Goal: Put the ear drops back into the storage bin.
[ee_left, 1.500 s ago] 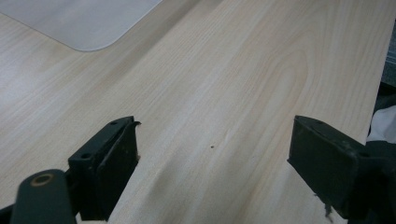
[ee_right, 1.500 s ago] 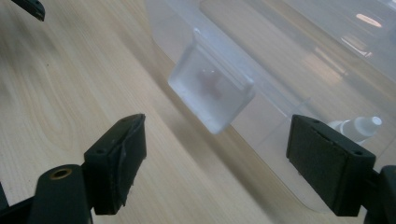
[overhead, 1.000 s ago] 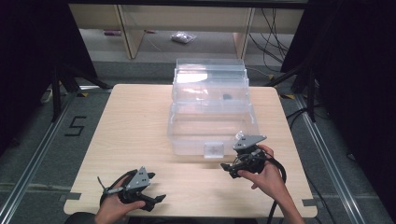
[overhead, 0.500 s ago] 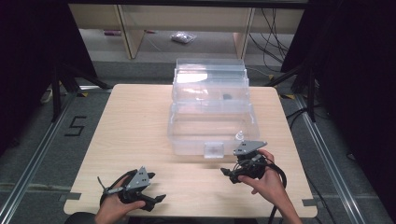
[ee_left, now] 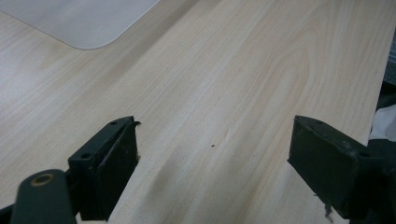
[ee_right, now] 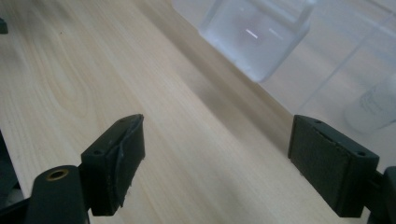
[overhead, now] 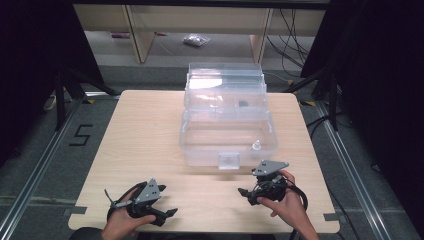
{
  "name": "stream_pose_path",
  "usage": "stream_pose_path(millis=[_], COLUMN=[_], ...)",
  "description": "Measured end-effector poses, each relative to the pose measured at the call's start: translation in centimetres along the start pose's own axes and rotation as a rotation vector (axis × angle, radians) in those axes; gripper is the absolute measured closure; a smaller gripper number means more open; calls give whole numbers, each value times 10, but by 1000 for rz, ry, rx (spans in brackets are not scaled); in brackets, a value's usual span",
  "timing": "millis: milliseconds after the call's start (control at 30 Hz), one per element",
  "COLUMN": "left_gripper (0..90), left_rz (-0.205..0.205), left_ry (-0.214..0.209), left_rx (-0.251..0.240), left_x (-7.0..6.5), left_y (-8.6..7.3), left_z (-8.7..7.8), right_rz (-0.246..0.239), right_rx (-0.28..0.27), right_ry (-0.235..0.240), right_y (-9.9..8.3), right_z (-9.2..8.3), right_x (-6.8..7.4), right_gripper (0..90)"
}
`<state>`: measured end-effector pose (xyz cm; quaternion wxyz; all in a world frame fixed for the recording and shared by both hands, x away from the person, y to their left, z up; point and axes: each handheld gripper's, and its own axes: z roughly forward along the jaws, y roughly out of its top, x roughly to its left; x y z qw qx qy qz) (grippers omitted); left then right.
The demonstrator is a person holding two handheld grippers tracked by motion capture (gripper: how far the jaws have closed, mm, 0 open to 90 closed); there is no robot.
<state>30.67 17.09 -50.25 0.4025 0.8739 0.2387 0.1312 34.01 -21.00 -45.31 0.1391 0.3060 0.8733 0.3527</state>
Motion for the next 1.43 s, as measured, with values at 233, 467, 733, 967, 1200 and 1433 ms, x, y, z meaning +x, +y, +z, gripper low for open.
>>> stream_pose_path(millis=[233, 467, 733, 967, 1200, 1433], left_gripper=[151, 151, 151, 151, 151, 152], left_rz=[1, 1, 2, 3, 2, 5], left_ry=[0, 1, 0, 1, 1, 1], left_rx=[1, 0, 1, 1, 1, 4], left_x=[0, 0, 0, 0, 0, 0], left_y=[0, 0, 0, 0, 0, 0], left_z=[0, 0, 0, 0, 0, 0], right_rz=[31, 41, 35, 49, 65, 54], right_rx=[20, 43, 34, 51, 61, 46], right_ry=[11, 21, 10, 9, 16, 14], right_y=[-12, -19, -31, -41, -45, -45], right_z=[1, 0, 0, -5, -5, -3], right_x=[2, 3, 4, 3, 5, 6], right_gripper=[190, 186, 183, 182, 180, 176])
